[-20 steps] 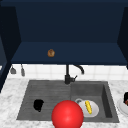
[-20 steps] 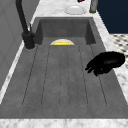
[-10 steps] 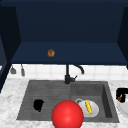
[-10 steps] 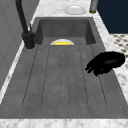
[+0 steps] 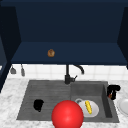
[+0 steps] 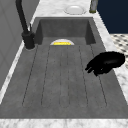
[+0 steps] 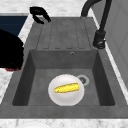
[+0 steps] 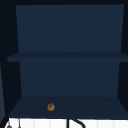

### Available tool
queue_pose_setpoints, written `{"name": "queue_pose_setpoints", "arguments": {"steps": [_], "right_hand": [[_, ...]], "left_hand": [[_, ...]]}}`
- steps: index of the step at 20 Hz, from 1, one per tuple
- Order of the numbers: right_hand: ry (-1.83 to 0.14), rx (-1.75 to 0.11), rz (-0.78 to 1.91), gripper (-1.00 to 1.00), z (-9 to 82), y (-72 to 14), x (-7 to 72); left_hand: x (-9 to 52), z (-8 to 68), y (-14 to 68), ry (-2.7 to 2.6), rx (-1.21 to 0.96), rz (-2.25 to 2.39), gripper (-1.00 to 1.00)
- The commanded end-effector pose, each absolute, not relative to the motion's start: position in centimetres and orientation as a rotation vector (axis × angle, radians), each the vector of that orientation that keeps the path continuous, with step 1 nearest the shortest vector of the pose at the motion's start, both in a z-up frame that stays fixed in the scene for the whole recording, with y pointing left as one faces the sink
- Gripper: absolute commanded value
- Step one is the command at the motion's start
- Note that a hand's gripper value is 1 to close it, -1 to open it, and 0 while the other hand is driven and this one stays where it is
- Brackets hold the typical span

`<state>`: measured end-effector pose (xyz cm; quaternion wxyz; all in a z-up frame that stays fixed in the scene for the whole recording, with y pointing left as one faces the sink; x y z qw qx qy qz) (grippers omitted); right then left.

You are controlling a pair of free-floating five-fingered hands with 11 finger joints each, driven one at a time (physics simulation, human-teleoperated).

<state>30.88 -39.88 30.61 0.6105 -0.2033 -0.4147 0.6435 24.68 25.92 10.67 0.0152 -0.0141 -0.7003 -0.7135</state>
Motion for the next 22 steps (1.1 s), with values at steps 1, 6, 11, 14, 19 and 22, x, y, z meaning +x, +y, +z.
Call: {"name": "queue_pose_setpoints", "arguments": {"steps": [1,6,11,14,19,22], "right_hand": [[-0.947,-0.462,1.488,1.00,30.7,-36.8,30.4],[-0.960,-0.469,1.484,1.00,30.3,-32.6,29.6],[-0.961,-0.470,1.484,1.00,29.4,-28.5,28.8],[-0.960,-0.471,1.484,1.00,28.7,-26.0,28.3],[-0.961,-0.480,1.487,1.00,27.2,-21.9,28.0],[-0.963,-0.483,1.487,1.00,26.2,-19.4,27.8]], "left_hand": [[24.7,10.7,25.9,-2.179,-0.044,-2.220,0.00],[24.7,10.7,25.9,-2.179,-0.044,-2.220,0.00],[24.7,10.7,25.9,-2.179,-0.044,-2.220,0.00],[24.7,10.7,25.9,-2.179,-0.044,-2.220,0.00],[24.7,10.7,25.9,-2.179,-0.044,-2.220,0.00],[24.7,10.7,25.9,-2.179,-0.044,-2.220,0.00]]}}
